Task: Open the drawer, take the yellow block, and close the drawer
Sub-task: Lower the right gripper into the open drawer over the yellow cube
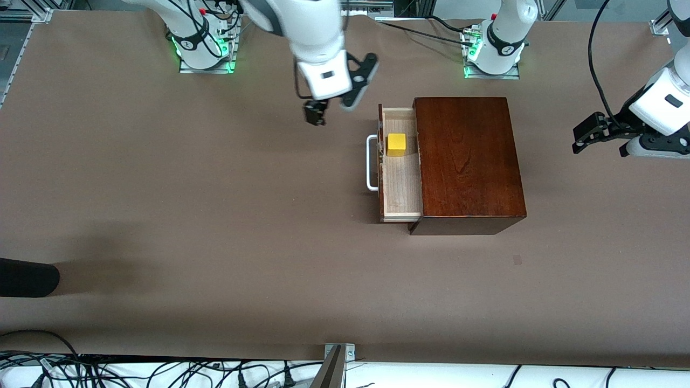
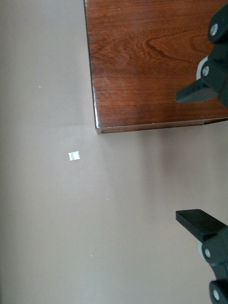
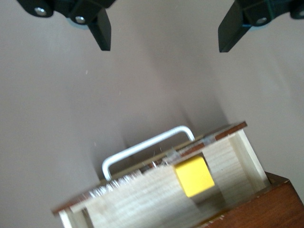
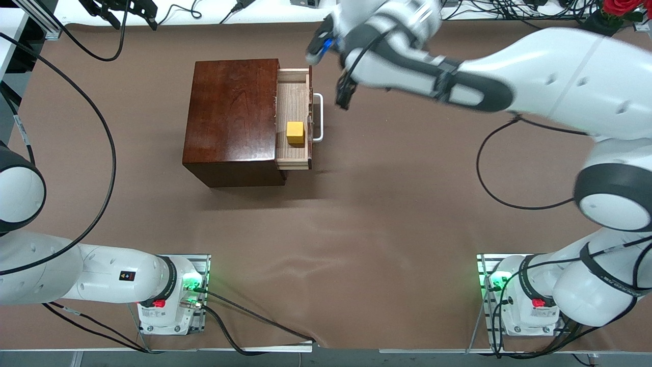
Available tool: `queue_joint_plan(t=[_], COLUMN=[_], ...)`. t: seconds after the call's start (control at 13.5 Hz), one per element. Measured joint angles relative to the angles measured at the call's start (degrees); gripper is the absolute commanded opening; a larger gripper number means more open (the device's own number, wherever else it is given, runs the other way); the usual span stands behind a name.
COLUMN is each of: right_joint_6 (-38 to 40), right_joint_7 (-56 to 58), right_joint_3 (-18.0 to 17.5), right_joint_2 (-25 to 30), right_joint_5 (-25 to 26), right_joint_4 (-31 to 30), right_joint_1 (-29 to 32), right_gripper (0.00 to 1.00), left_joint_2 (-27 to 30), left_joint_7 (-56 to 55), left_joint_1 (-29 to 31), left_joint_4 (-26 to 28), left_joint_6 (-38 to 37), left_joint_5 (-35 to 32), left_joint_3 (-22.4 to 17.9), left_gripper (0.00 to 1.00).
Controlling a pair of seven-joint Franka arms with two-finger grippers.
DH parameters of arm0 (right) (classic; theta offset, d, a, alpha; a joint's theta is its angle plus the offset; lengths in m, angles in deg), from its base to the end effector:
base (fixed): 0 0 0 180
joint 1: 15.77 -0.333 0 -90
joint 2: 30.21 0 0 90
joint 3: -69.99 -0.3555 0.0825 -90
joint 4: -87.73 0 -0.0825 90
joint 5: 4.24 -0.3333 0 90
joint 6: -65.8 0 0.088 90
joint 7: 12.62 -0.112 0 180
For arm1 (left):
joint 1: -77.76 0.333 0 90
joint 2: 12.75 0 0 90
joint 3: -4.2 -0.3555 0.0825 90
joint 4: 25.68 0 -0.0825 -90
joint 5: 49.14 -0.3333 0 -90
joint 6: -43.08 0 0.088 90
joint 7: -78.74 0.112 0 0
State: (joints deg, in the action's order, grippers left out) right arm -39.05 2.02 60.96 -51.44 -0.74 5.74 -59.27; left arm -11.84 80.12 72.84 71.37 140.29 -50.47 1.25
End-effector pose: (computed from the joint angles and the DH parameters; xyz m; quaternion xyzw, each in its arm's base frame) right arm 0.4073 0.4931 0.5314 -0.8321 -0.5544 -0.0160 0.0041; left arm 0.5069 -0.0149 0.6258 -0.9994 0.0306 -0.0094 0.0111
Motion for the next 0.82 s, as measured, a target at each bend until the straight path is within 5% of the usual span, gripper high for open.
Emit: queue_joint_plan(t=[0.45, 0.82], right_joint_6=[-6.4, -11.1], right_joint_7=[10.9, 15.9], right_joint_3=[0.1, 0.2], right_joint_2=[-15.3, -22.0], right_joint_5=[1.9, 2.8], right_joint_4=[13.3, 16.5], right_joint_1=[-5.7, -7.2], right_gripper=[1.0, 1.0], left_joint_2=[0.0, -0.3], left_joint_7=[-0.3, -0.3], left_joint_1=[-0.4, -0.4], left_joint_4=[0.0, -0.2], left_joint_6=[-0.4, -0.3], left_joint_5=[0.0, -0.1], left_joint_3=[2.0, 2.0], left_gripper=[1.0, 1.0])
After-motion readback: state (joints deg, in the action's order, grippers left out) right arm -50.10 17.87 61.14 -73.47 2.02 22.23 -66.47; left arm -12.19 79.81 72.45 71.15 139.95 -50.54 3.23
